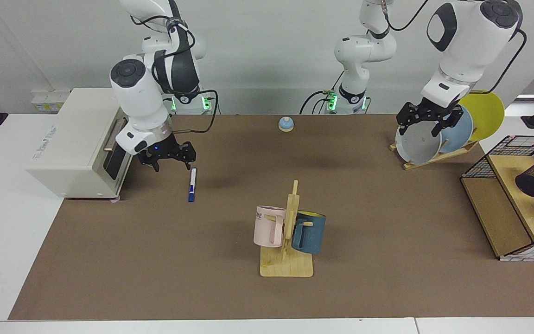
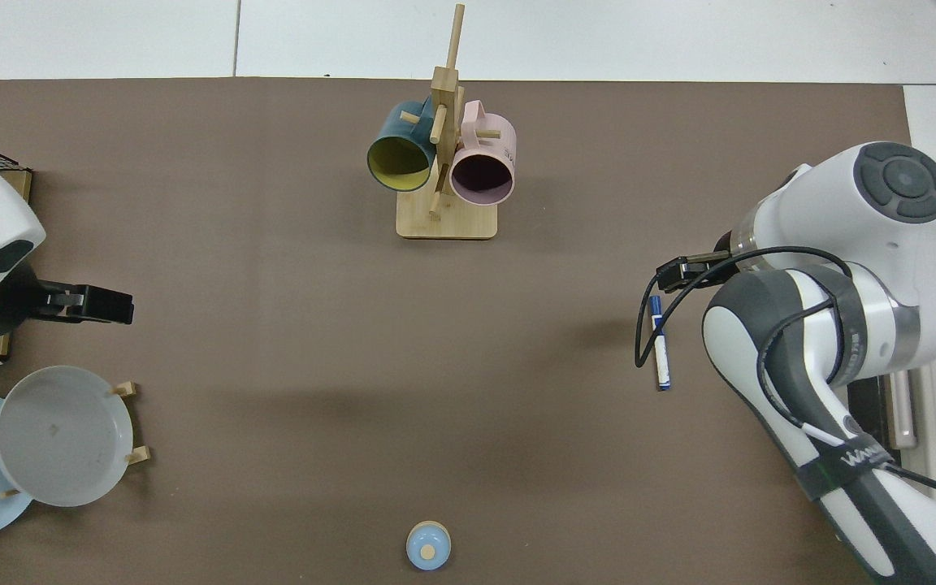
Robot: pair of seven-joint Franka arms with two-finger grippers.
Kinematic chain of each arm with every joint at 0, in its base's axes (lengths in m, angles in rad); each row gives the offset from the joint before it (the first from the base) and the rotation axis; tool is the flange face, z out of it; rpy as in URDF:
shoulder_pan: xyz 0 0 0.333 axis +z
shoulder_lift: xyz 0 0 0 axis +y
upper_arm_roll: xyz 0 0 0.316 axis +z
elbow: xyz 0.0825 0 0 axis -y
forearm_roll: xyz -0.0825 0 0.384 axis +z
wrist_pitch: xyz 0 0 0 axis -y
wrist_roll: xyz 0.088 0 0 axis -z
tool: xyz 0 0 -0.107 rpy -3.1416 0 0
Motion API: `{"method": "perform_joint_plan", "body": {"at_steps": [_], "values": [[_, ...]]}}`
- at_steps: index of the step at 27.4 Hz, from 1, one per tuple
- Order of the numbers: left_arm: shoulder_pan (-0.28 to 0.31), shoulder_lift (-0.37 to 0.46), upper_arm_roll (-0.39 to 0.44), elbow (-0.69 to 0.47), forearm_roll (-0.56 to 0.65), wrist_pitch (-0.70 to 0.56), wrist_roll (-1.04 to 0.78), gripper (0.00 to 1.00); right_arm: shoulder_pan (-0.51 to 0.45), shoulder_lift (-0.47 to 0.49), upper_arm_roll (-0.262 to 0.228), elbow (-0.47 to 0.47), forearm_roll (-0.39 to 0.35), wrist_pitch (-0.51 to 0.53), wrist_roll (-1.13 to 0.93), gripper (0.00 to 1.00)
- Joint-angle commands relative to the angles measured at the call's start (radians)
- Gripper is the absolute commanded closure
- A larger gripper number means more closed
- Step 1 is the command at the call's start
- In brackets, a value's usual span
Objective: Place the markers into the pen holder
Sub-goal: 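Reach the right gripper down to the blue-capped white marker and grasp it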
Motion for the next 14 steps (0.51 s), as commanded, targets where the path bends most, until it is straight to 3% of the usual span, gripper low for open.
{"method": "perform_joint_plan", "body": {"at_steps": [1,7,14], "values": [[0.010,-0.018,-0.002,-0.026,-0.014,0.017,0.020,0.00,0.004,0.014,-0.002,-0.041,0.004,0.053,0.007,0.00],[0.010,-0.018,-0.002,-0.026,-0.014,0.017,0.021,0.00,0.008,0.031,-0.002,-0.105,0.004,0.148,0.008,0.00],[0.010,-0.018,-0.002,-0.031,-0.014,0.017,0.021,0.00,0.015,0.095,-0.002,-0.116,0.004,0.201,0.016,0.00]]}}
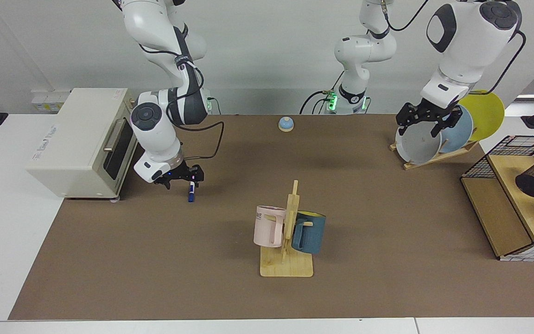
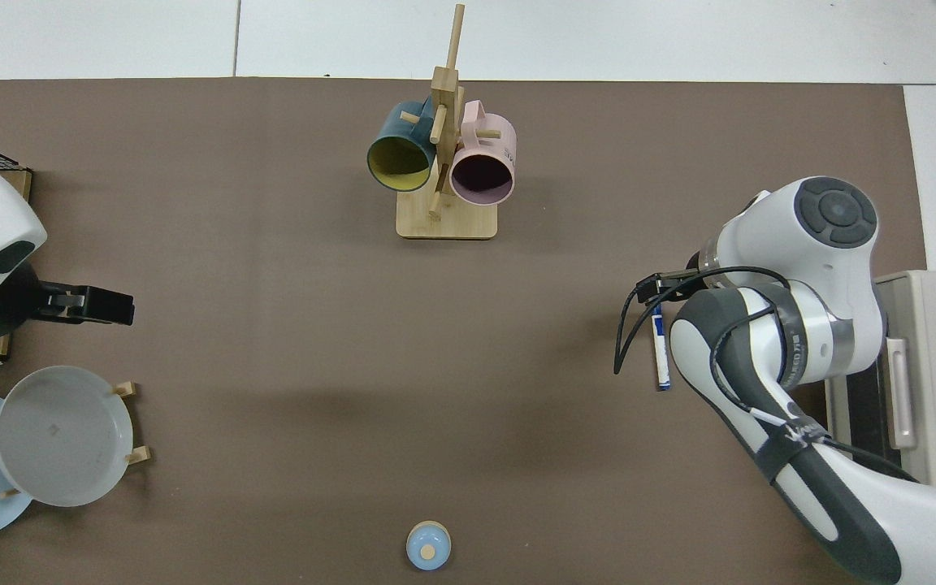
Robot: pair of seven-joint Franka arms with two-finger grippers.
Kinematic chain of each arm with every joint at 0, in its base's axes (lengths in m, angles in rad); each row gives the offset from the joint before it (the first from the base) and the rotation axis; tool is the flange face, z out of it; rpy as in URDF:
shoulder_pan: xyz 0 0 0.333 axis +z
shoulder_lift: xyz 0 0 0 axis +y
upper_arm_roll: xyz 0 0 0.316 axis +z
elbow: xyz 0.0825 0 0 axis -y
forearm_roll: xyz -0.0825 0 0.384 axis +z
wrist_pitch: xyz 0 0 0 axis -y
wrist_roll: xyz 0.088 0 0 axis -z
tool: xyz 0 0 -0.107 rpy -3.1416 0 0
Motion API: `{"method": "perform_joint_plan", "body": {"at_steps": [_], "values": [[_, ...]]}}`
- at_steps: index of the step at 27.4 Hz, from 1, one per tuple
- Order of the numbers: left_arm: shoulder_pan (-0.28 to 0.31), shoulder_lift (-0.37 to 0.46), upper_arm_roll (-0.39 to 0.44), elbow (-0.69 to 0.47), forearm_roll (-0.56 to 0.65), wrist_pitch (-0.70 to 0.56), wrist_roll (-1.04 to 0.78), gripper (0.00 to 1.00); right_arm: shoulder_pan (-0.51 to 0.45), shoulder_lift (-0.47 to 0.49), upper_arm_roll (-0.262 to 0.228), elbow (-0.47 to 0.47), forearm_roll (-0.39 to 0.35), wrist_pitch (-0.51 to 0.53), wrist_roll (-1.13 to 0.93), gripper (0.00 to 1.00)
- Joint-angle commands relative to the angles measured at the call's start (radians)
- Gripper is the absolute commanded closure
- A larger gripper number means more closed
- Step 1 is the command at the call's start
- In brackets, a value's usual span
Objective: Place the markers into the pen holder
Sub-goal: 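Reach the right gripper down to the blue-capped white marker and grasp it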
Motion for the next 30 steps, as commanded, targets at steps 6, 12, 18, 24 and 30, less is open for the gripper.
{"method": "perform_joint_plan", "body": {"at_steps": [6,12,18,24,30], "values": [[0.010,-0.018,-0.002,-0.032,-0.014,0.019,0.018,0.00,0.008,0.056,-0.002,-0.068,0.001,0.127,0.014,0.00],[0.010,-0.018,-0.002,-0.038,-0.014,0.020,0.018,0.00,0.008,0.073,-0.004,-0.069,-0.002,0.143,0.014,0.03],[0.010,-0.018,-0.002,-0.039,-0.014,0.020,0.017,0.00,0.008,0.079,-0.004,-0.069,-0.002,0.140,0.016,0.31],[0.010,-0.018,-0.004,-0.039,-0.014,0.019,0.014,0.00,0.010,0.077,-0.004,-0.069,-0.002,0.127,0.024,0.66],[0.010,-0.018,-0.004,-0.039,-0.014,0.020,0.015,0.00,0.008,0.077,-0.004,-0.068,-0.002,0.123,0.030,1.00]]}}
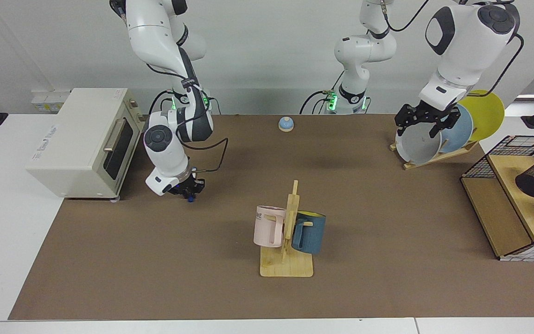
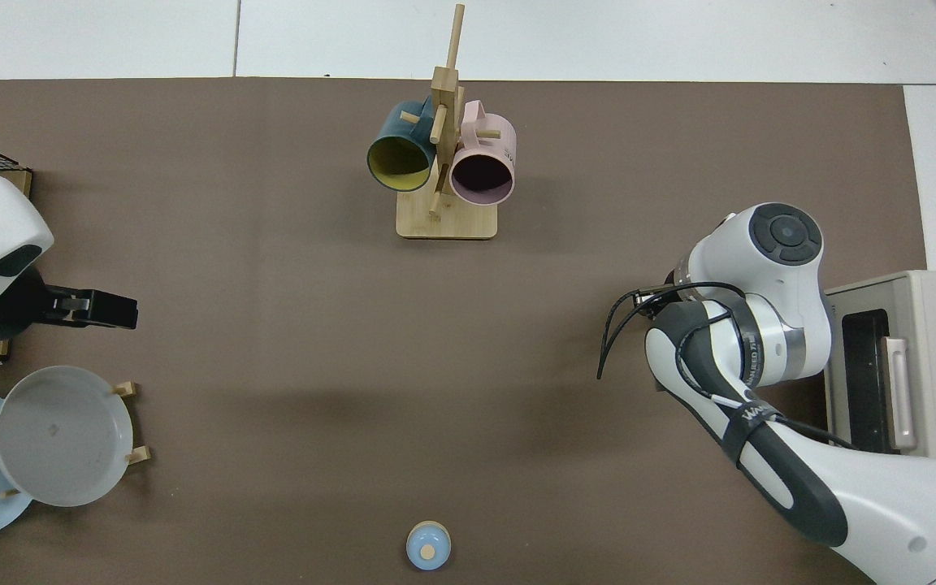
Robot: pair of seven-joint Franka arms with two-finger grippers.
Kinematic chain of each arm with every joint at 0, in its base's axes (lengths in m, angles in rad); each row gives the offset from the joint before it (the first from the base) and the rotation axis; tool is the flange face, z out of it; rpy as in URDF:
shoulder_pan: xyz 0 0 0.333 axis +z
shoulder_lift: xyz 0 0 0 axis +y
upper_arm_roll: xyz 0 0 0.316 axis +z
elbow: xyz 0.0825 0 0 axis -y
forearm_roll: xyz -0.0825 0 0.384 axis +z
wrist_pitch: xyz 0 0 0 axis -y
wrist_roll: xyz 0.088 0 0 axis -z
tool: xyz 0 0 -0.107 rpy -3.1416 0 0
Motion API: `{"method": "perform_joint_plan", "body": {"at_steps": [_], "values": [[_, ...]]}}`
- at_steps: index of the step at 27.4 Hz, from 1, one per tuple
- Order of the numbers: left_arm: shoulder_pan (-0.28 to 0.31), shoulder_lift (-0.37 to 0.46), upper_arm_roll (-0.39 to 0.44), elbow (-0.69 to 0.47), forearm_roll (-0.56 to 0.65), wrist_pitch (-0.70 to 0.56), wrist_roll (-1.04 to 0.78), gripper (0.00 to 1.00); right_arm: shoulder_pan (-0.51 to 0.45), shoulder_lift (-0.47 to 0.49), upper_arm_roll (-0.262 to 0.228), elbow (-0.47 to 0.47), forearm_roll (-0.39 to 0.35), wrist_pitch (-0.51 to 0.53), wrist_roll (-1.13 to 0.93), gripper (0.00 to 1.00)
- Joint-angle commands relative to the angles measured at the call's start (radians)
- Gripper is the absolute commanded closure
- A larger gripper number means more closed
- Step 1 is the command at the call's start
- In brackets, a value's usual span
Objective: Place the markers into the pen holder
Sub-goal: 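Reach the right gripper down to the blue-capped white marker and grasp it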
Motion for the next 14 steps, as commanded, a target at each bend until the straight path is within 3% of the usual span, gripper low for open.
{"method": "perform_joint_plan", "body": {"at_steps": [1,9,14], "values": [[0.010,-0.018,-0.003,-0.026,-0.012,0.020,0.013,0.00,0.003,-0.003,-0.002,-0.011,-0.002,0.009,0.032,1.00],[0.010,-0.018,-0.003,-0.024,-0.012,0.022,0.013,0.00,0.003,-0.003,-0.002,0.001,-0.002,0.001,0.037,1.00],[0.013,-0.016,-0.002,-0.019,-0.012,0.022,0.013,0.00,0.003,-0.017,-0.001,0.070,0.013,-0.092,0.057,1.00]]}}
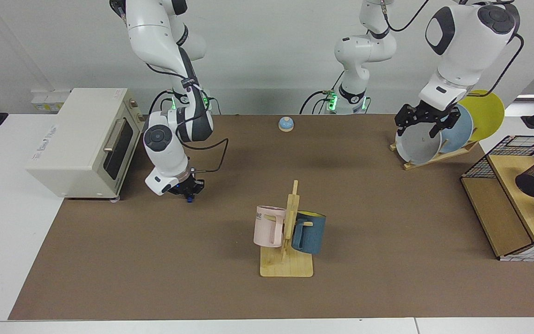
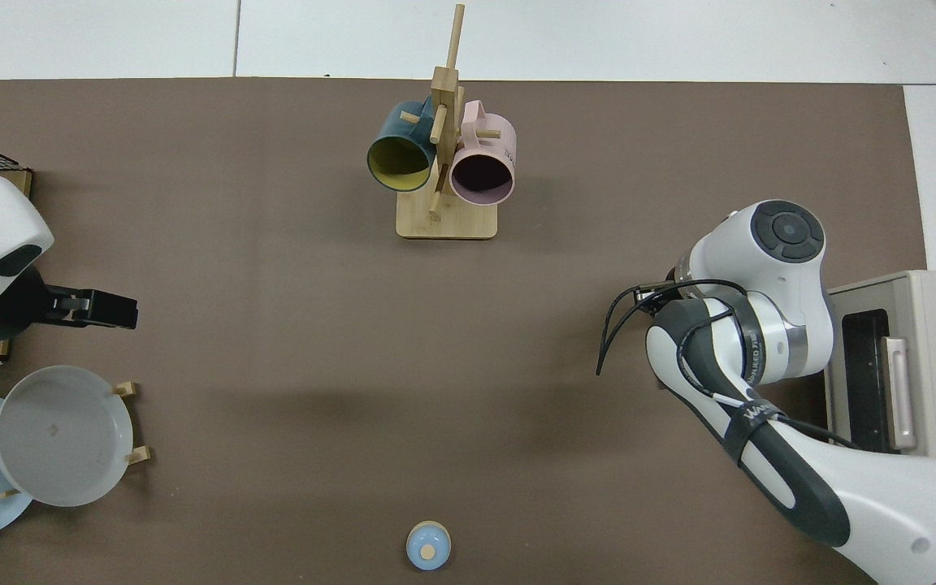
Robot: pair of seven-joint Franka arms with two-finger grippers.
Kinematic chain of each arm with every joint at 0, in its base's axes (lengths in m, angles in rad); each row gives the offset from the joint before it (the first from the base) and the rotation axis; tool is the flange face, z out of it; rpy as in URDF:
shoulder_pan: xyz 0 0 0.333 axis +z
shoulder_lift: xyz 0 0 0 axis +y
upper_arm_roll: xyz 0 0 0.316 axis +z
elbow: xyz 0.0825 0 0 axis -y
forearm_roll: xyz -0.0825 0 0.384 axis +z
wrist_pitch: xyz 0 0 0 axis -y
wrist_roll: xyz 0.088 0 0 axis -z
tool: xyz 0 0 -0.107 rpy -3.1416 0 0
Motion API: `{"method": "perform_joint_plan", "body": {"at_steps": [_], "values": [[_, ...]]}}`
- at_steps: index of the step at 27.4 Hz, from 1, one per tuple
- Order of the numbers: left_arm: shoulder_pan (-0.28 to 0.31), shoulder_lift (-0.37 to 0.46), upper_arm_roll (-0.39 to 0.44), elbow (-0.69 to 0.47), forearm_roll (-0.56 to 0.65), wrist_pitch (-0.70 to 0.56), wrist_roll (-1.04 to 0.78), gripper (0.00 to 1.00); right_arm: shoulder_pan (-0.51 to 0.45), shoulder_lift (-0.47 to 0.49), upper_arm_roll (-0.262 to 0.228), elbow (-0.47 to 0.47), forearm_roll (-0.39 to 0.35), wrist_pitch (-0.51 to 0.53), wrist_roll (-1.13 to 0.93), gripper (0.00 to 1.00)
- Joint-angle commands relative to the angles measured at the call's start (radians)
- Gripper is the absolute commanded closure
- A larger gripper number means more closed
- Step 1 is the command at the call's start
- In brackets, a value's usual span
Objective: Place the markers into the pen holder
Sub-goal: 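Lift the marker with the right gripper toward the table middle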
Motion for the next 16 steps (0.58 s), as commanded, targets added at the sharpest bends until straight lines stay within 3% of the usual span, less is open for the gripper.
{"method": "perform_joint_plan", "body": {"at_steps": [1,16], "values": [[0.015,-0.018,-0.004,-0.019,-0.012,0.023,0.013,0.00,0.004,-0.022,-0.001,0.075,0.018,-0.105,0.036,1.00],[0.035,-0.018,0.001,-0.007,-0.017,0.024,0.013,0.00,0.114,-0.125,0.006,0.213,0.021,-0.243,0.282,1.00]]}}
